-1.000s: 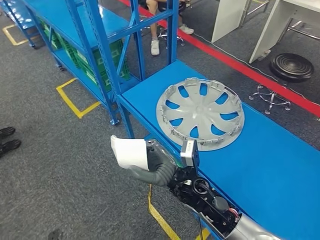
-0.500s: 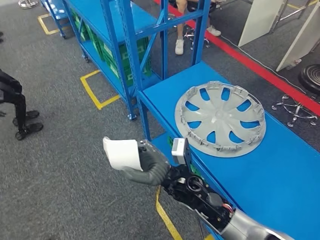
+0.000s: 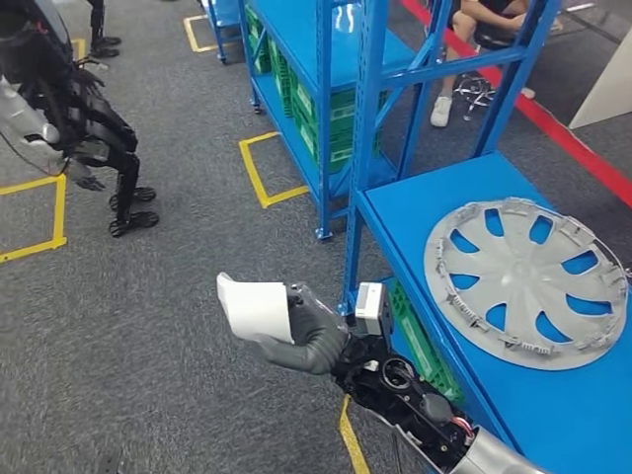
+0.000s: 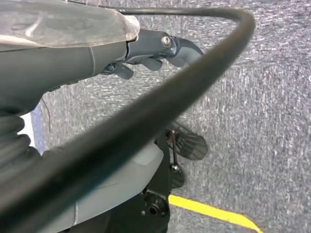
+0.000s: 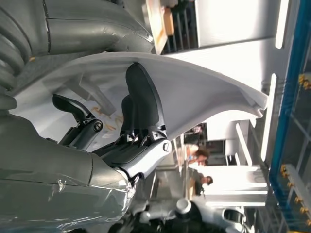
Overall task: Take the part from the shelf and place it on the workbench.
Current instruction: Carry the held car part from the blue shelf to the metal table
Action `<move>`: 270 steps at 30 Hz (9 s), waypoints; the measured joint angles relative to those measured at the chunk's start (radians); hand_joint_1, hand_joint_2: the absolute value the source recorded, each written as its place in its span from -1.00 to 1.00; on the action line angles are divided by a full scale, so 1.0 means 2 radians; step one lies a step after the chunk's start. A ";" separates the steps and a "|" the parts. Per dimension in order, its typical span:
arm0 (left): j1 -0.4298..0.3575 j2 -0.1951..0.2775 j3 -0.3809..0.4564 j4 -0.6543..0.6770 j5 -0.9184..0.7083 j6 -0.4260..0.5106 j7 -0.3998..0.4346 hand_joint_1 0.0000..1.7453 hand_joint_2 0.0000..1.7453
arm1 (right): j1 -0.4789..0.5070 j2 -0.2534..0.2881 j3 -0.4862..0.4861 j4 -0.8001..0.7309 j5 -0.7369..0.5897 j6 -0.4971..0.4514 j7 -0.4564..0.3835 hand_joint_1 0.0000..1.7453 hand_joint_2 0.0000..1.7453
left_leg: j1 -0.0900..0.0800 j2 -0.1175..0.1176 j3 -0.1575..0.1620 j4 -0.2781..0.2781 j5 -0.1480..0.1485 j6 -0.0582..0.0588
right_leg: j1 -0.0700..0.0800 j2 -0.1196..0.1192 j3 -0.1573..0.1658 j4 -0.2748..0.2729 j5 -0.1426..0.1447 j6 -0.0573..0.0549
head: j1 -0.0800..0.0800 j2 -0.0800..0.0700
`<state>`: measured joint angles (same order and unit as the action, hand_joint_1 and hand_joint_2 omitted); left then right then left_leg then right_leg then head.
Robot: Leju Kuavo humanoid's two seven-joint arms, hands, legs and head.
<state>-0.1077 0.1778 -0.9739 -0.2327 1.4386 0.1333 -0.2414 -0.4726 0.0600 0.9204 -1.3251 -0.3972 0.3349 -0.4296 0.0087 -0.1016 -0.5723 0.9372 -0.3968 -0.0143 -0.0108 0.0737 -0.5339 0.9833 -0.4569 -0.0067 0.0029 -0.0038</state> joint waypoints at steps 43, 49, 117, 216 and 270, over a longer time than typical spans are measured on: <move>0.002 0.005 0.000 0.000 0.003 0.008 0.012 -1.00 1.00 | -0.005 0.010 0.014 0.009 -0.005 0.004 -0.007 1.00 1.00 | 0.010 0.058 -0.055 0.084 -0.020 -0.025 | 0.001 -0.064 0.015 -0.024 0.003 -0.007 | -0.016 0.000; 0.002 0.006 0.000 0.000 -0.002 0.007 0.013 -1.00 1.00 | -0.005 0.010 0.014 0.008 -0.001 -0.002 -0.006 1.00 1.00 | 0.004 0.068 -0.009 0.001 0.003 -0.006 | 0.003 -0.081 0.023 -0.020 -0.011 0.011 | -0.013 0.000; 0.001 0.006 -0.004 0.000 -0.011 0.003 0.013 -1.00 1.00 | 0.021 -0.010 0.008 -0.027 0.001 -0.025 0.015 1.00 1.00 | 0.005 0.033 -0.006 0.006 -0.002 0.009 | 0.001 -0.038 -0.055 0.142 -0.080 0.018 | 0.006 0.000; 0.002 0.003 -0.003 0.001 -0.004 0.008 0.017 -1.00 1.00 | 0.003 0.005 0.001 -0.001 -0.007 0.032 0.008 1.00 1.00 | 0.004 0.061 0.004 0.005 -0.015 0.001 | 0.002 -0.068 0.019 -0.028 -0.006 0.013 | 0.001 0.000; 0.000 0.005 -0.001 0.003 -0.002 0.007 0.017 -1.00 1.00 | -0.004 0.014 0.003 0.012 -0.005 0.041 0.002 1.00 1.00 | -0.003 0.046 0.013 0.034 -0.052 -0.001 | 0.003 -0.034 0.000 -0.020 0.011 -0.006 | 0.002 0.000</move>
<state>-0.1082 0.1871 -0.9754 -0.2274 1.4343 0.1482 -0.2079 -0.4805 0.0882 0.9272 -1.3015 -0.4075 0.4173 -0.4260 0.0033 -0.0105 -0.5472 1.0047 -0.5006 -0.0158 -0.0049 0.0051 -0.5334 0.9429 -0.4356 -0.0188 0.0069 -0.0038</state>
